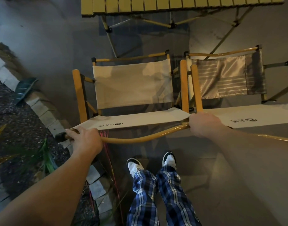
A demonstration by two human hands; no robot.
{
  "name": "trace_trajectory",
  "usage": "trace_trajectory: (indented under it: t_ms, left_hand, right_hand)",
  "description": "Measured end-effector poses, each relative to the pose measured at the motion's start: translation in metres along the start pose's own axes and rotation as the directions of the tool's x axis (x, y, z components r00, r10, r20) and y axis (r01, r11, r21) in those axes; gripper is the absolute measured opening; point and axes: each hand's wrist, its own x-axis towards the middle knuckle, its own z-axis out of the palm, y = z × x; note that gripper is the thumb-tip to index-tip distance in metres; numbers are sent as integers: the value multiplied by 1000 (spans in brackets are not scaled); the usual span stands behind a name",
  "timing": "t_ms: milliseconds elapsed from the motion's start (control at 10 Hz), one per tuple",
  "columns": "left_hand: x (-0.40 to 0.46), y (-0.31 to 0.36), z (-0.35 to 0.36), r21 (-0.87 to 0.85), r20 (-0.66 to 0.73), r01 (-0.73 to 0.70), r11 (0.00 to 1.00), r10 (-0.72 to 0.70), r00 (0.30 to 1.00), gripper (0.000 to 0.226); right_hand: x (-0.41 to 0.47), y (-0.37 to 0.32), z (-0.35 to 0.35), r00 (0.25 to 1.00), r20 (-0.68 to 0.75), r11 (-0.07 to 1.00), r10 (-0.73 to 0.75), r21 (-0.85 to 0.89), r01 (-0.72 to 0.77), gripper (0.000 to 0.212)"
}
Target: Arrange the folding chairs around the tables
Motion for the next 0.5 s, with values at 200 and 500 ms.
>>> trace_trajectory:
  t_ms: [200,500]
  left_hand:
    - [5,-7,9,89,-29,-18,996,21,999,26]
    - [-16,-64,-50,-422,-55,-137,896,125,991,36]
  right_hand:
    - [-5,-2,5,999,-11,999,40,-7,-40,10]
    - [-24,-49,-32,999,30,943,-37,-331,45,22]
